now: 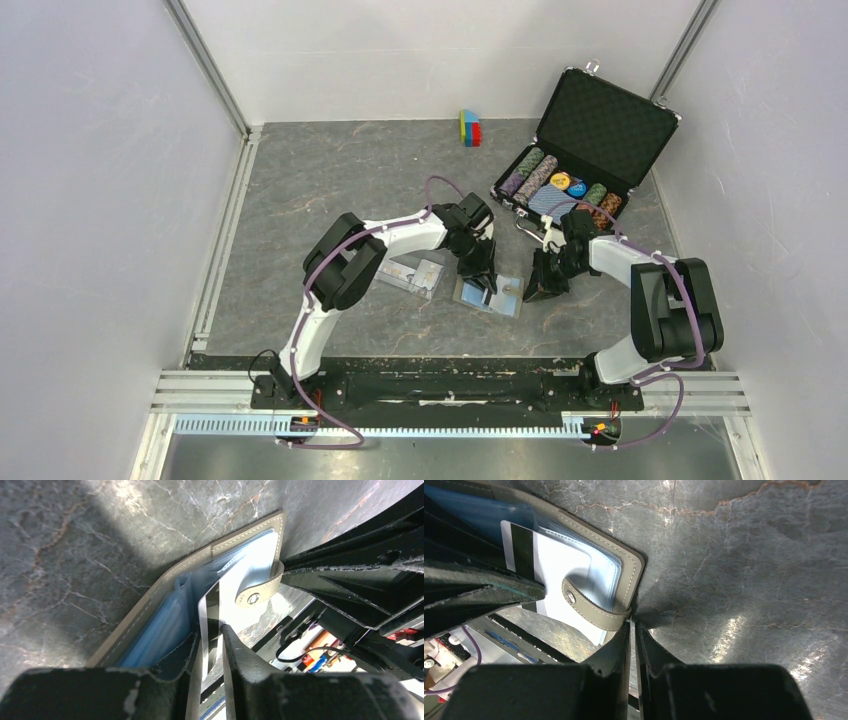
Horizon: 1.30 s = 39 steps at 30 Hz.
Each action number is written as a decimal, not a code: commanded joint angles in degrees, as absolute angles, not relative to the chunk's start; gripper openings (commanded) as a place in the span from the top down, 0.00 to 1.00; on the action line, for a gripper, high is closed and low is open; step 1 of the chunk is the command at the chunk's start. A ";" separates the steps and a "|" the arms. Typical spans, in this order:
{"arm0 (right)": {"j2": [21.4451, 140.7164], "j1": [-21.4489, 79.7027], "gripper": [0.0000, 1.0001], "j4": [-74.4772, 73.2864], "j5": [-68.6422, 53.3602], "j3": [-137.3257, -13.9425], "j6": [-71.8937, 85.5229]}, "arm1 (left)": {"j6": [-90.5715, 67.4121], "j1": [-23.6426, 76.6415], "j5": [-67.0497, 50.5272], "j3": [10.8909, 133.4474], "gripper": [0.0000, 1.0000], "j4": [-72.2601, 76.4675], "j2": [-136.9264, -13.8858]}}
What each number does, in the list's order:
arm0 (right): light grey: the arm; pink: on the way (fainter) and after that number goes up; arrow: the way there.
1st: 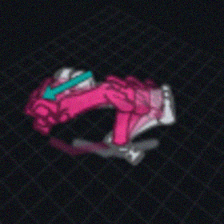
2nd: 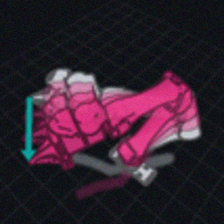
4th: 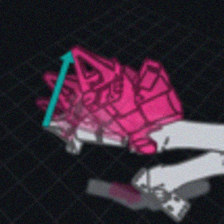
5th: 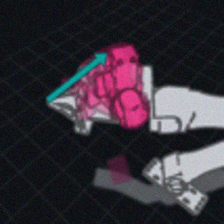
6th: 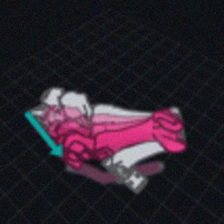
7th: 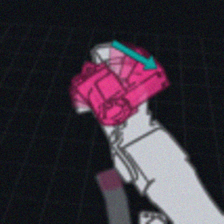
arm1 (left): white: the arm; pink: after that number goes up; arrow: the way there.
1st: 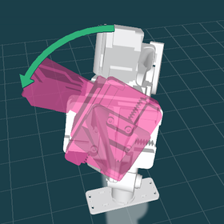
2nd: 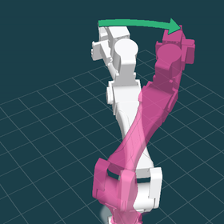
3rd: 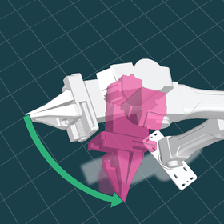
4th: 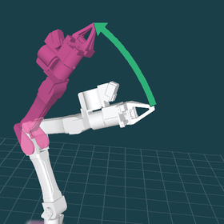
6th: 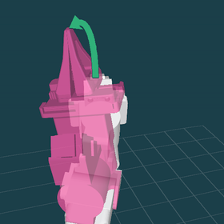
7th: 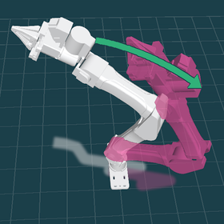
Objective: Put the credit cards into the card holder
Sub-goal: Insert the credit card into the card holder.
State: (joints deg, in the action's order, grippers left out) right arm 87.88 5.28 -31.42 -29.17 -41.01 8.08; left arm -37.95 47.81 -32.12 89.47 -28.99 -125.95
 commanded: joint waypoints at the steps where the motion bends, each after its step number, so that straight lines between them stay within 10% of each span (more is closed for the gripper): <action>1: 88.95 5.62 0.90 -27.23 -28.21 -40.43 7.14 | -33.31 49.72 -27.90 92.91 0.72 -34.51 -125.62; 12: 89.00 5.63 0.90 -27.21 -28.73 -40.43 7.00 | -30.38 51.37 -23.31 97.62 0.48 -39.52 -124.98; 26: 89.10 5.67 0.96 -24.64 -33.05 -38.79 8.16 | -30.50 53.46 -28.68 105.13 0.57 -42.92 -131.07; 39: 88.95 5.69 0.99 -23.53 -34.50 -38.06 8.66 | -23.14 54.62 -24.28 111.39 0.36 -53.13 -132.51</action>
State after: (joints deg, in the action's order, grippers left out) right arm 88.18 5.04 -26.59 -33.76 -39.07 8.54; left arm -28.86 52.80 -25.50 107.74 -49.89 -132.55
